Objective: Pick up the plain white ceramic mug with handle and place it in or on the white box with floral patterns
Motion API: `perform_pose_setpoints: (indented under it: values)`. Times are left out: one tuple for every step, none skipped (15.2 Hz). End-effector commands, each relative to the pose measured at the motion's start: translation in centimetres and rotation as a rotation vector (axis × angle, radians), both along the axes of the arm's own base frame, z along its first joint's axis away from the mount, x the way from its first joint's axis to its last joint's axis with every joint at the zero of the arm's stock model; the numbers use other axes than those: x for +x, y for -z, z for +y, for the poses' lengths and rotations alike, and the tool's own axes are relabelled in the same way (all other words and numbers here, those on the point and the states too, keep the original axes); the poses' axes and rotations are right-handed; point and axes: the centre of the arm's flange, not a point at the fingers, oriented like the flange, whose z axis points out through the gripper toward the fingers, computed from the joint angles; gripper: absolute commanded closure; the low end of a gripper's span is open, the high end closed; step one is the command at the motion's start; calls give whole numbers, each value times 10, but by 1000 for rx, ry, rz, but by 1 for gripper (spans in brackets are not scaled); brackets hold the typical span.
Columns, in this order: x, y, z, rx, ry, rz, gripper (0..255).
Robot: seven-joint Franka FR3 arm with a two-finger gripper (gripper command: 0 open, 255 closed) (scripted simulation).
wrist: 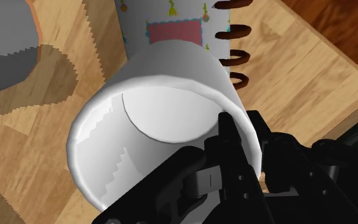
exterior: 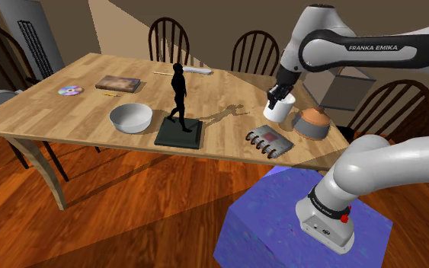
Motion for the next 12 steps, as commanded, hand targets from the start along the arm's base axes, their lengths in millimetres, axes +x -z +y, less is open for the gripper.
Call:
perform_pose_setpoints:
  values:
    - [-9,8,7,0,1,0,255]
    - [-9,14,7,0,1,0,255]
    - [-9,19,7,0,1,0,255]
    - [-9,24,7,0,1,0,255]
    - [-9,30,7,0,1,0,255]
    - [-9,35,7,0,1,0,255]
    - [-9,40,7,0,1,0,255]
    - [-9,45,7,0,1,0,255]
    - [-9,51,7,0,1,0,255]
    - [-9,56,7,0,1,0,255]
    - [-9,61,7,0,1,0,255]
    - [-9,67,7,0,1,0,255]
